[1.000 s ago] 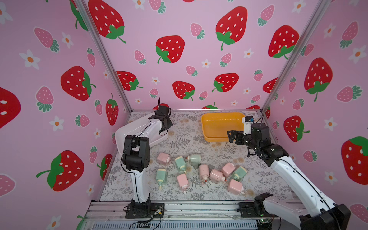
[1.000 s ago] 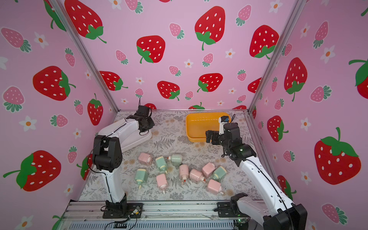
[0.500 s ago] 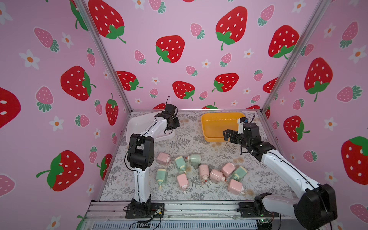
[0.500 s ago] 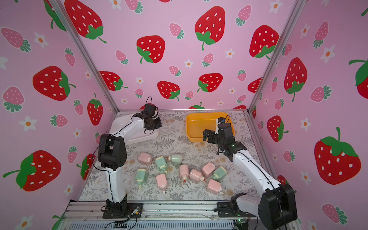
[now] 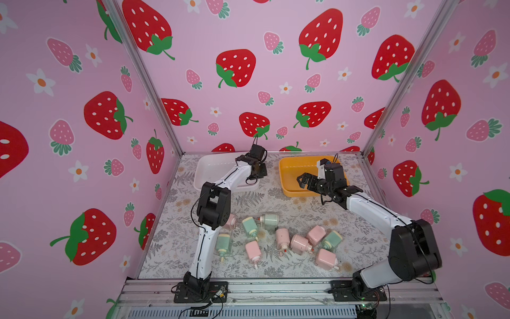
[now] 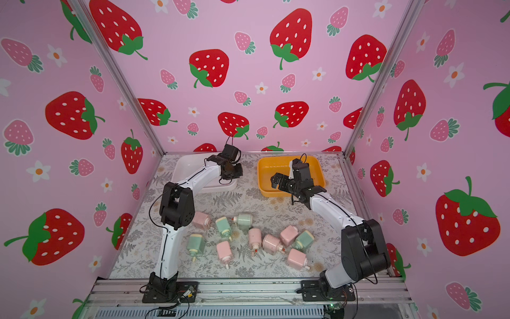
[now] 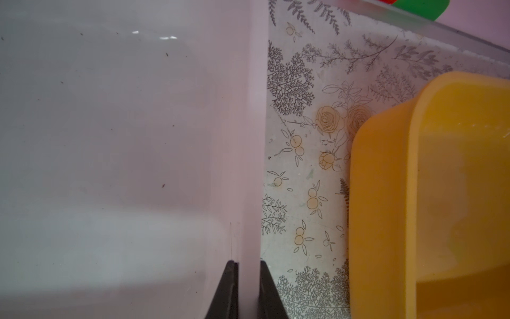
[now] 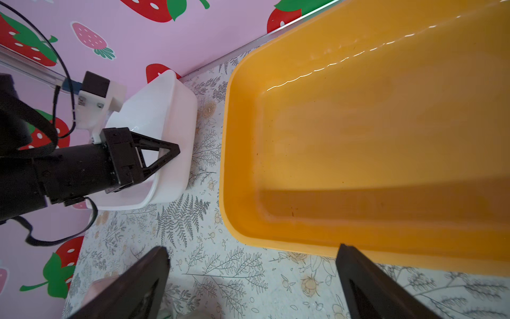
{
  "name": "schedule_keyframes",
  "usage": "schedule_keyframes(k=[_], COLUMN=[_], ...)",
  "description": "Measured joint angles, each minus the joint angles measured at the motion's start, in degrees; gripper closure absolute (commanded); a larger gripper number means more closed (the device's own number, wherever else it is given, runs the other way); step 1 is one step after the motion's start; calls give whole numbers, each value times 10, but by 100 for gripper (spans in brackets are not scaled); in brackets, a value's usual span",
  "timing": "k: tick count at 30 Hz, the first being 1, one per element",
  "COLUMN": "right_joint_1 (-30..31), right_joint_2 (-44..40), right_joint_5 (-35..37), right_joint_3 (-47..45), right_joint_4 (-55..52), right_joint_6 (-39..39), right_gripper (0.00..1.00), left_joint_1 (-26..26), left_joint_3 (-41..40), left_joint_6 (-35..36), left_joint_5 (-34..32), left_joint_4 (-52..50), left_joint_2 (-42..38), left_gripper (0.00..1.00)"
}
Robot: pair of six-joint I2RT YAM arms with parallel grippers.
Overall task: Place the pencil sharpeners by color into the storage box
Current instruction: Move the storage box to the center of the board.
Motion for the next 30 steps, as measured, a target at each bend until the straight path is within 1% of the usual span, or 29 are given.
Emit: schedule_keyframes(k=[2, 6, 7, 9, 12, 15, 16, 20, 24, 30], right_joint_1=[0, 0, 1, 1, 2, 2, 2, 2, 2, 2], right_joint_2=[17, 42, 47, 56, 74, 90, 95, 112, 118, 138], right_joint_5=[-11, -24, -27, -32, -40, -48, -51, -65, -73, -88], right_joint_3=[8, 21, 23, 23, 25, 30, 32, 40, 43, 57], right_joint_4=[8, 18, 21, 27, 30, 36, 40, 48, 53, 56], right_joint_6=[8, 20, 24, 28, 36, 44, 47, 54, 55, 55], right_gripper=[0, 0, 0, 0, 0, 0, 0, 0, 0, 0], left_joint_1=[-4, -14, -17, -21, -28, -36, -39, -49, -53, -51], left_joint_3=[17, 45, 49, 53, 54, 60, 62, 62, 62, 25], left_joint_6=[-12, -25, -28, -36, -48, -59, -67, -91, -96, -90], left_joint_5=[-5, -7, -7, -8, -4, 14, 25, 74, 98, 112], left_joint_4=[-2, -13, -13, -13, -5, 2, 6, 18, 22, 31], left_joint_2=[16, 39, 42, 47, 47, 51, 54, 59, 59, 28], left_gripper=[96, 96, 90, 89, 83, 73, 71, 69, 68, 58])
